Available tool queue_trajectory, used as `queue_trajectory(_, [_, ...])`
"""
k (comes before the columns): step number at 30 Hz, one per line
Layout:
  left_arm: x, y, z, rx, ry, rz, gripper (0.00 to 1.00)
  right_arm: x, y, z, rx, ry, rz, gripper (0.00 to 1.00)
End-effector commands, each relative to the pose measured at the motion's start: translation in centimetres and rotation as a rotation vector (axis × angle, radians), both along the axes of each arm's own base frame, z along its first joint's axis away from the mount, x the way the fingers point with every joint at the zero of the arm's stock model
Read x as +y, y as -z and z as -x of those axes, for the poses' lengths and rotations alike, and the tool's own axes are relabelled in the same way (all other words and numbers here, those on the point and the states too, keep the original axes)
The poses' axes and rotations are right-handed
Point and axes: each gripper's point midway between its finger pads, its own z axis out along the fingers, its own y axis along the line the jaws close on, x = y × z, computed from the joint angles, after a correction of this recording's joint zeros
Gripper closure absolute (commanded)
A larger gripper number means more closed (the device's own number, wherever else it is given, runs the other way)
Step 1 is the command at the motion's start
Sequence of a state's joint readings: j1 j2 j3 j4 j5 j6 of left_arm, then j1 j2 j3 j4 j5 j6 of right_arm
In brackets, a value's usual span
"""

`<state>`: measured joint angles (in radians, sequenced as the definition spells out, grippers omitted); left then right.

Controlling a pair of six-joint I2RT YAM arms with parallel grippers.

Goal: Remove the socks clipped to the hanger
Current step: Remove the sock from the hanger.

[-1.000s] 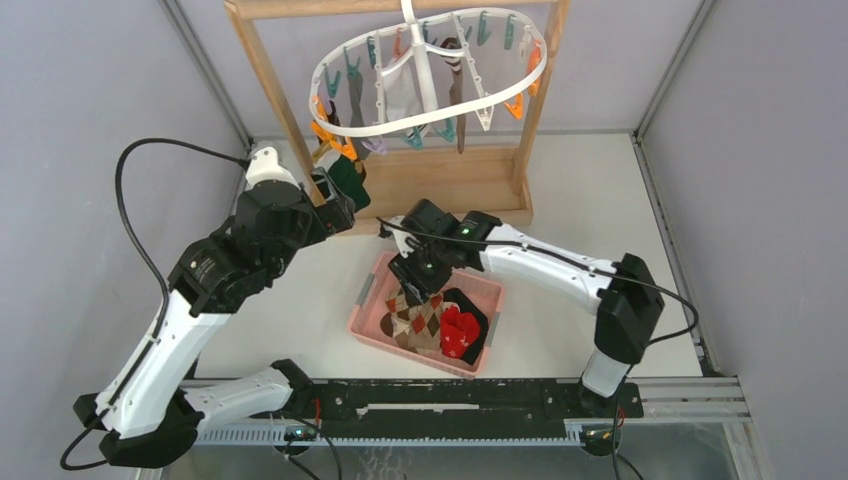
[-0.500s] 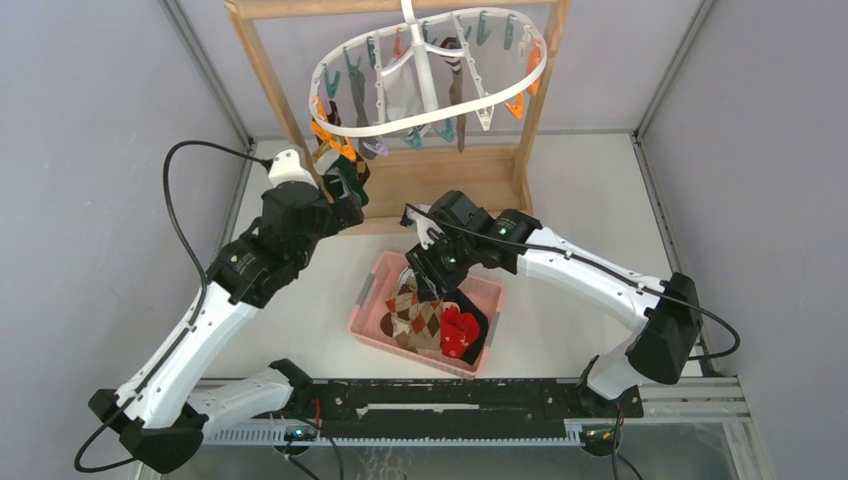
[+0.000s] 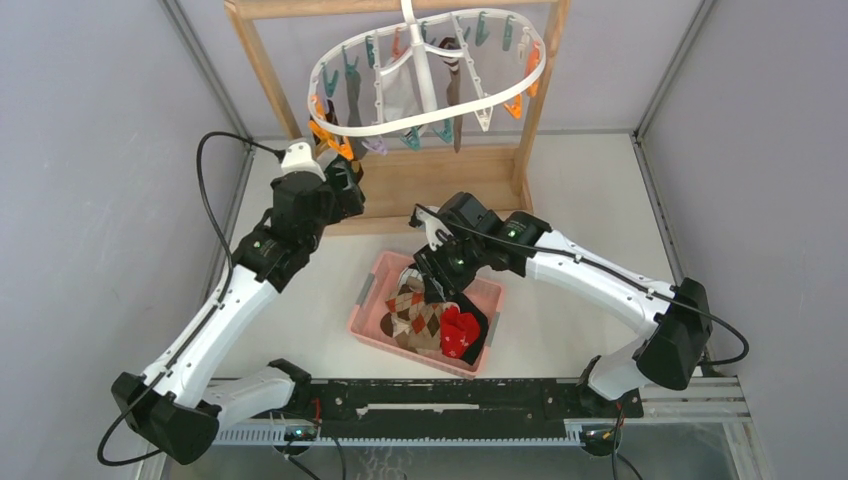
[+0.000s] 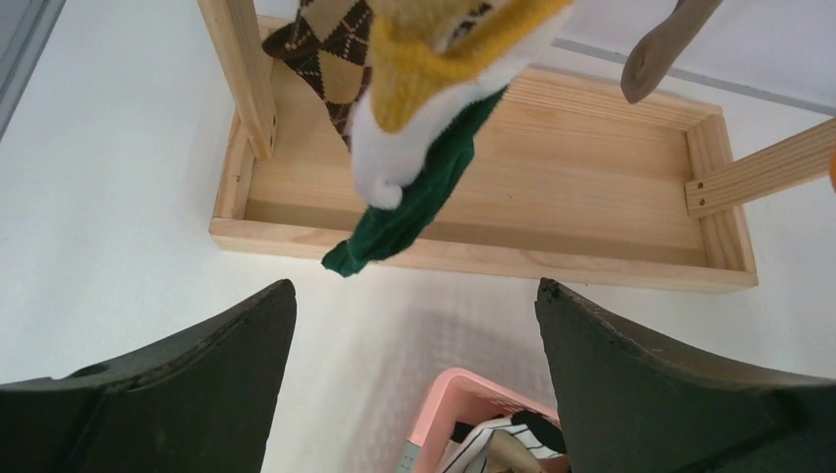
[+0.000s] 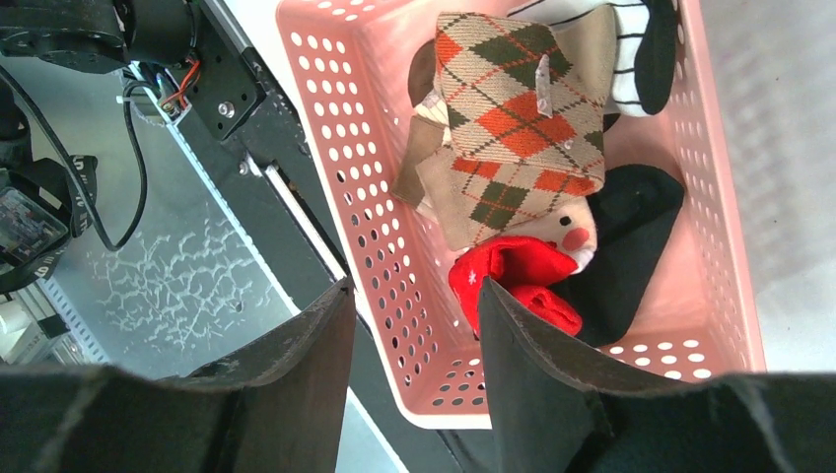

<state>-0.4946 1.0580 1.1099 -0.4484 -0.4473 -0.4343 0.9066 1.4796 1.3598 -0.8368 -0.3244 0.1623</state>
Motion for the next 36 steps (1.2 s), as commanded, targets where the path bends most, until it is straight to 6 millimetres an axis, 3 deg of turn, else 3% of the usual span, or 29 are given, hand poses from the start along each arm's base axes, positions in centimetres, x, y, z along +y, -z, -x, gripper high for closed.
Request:
queue_trajectory(1, [-0.2, -0.7, -1.5, -0.052, 0.038, -0.005, 0.06, -0.5, -1.5, 0.1, -0.008, 0.02, -0.039, 0.44])
queue_trajectory(5, [-0.4, -0.8, -2.5, -0.059, 0.052, 0.009, 0.13, -0.7, -1.5, 0.0, -0.002, 0.023, -0.039, 0.44])
queue_trajectory(11, [-1.5, -0.6, -3.6, -0.057, 0.103, 0.036, 0.33, -1.0, -1.4, 0.0, 0.008, 0.028, -0.033, 0.44])
queue_trajectory(22, [-2.1, -2.2, -3.8, -0.077, 0.138, 0.062, 0.99, -0.9, -1.5, -0.2, 0.019, 0.032, -0.047, 0.44])
queue_trajectory(36, [-0.5, -5.5, -0.1, -0.086, 0.105, 0.118, 1.0, -0.9, -4.0, -2.2, 0.068, 0.11, -0.181, 0.44])
